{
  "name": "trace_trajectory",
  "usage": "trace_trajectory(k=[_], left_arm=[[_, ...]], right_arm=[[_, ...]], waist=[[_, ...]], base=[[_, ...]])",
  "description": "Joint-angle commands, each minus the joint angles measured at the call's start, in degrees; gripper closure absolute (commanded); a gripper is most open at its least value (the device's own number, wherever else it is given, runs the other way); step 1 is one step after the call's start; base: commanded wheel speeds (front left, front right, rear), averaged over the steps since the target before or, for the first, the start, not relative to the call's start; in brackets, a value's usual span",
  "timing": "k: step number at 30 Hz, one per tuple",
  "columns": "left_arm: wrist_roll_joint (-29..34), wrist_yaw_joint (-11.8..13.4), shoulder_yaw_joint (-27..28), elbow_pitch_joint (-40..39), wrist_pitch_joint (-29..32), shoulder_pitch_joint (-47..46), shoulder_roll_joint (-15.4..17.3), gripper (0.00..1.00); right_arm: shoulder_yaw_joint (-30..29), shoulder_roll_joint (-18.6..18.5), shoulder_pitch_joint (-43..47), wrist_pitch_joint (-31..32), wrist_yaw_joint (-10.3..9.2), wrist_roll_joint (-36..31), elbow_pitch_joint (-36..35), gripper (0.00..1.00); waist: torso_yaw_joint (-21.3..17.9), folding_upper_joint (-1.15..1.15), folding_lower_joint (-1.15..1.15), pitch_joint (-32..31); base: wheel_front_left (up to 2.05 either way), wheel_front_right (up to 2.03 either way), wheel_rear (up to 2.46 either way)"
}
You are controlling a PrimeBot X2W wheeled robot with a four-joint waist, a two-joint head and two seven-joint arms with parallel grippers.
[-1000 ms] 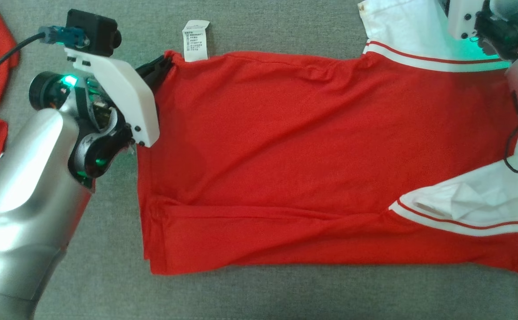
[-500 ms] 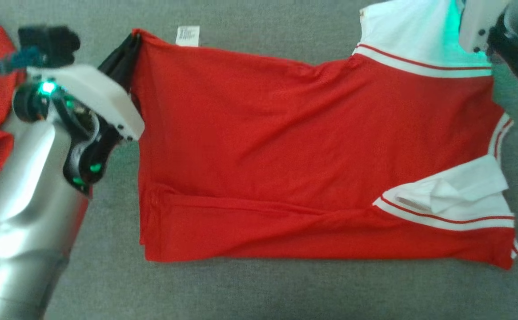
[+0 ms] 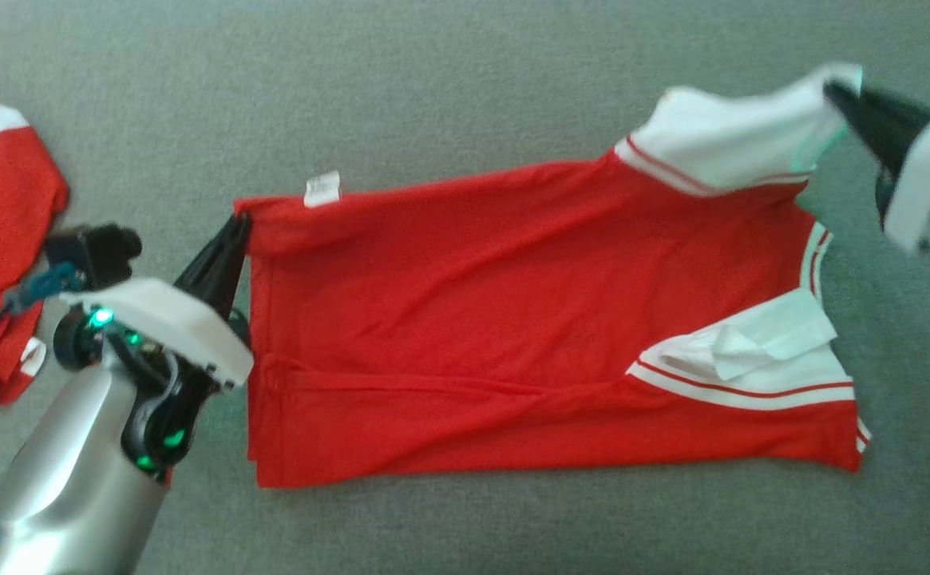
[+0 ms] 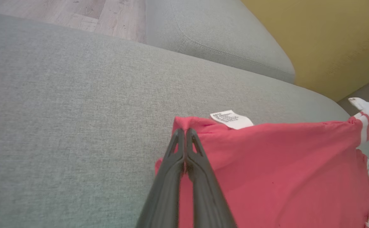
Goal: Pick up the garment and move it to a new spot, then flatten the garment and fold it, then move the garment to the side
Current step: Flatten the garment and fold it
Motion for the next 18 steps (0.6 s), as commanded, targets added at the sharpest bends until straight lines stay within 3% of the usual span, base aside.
trace_trajectory(k=[1, 7, 18], left_arm=[[-0.5, -0.4, 2.2, -2.0, -0.7, -1.5, 2.8, 1.0], [0.7, -1.6, 1.3, -3.3, -3.4, 2.4, 5.7, 1.0], [3.3, -1.2, -0.4, -1.0, -6.0, 6.4, 7.2, 1.0]], right_arm=[[-0.8, -1.4, 1.5, 0.5, 0.43, 0.4, -2.4, 1.0], [-8.4, -1.3, 15.2, 7.1, 0.43, 0.4, -13.5, 1.0], [-18.6, 8.8, 33.9, 16.6, 0.43, -5.4, -27.6, 1.0]], waist=[[-0.4, 0.0, 0.02, -0.7], [-1.2, 0.0, 0.02, -1.7], [-2.0, 0.0, 0.02, -2.7]], base=[[0.0, 0.0, 0.0], [0.0, 0.0, 0.0], [0.0, 0.0, 0.0]])
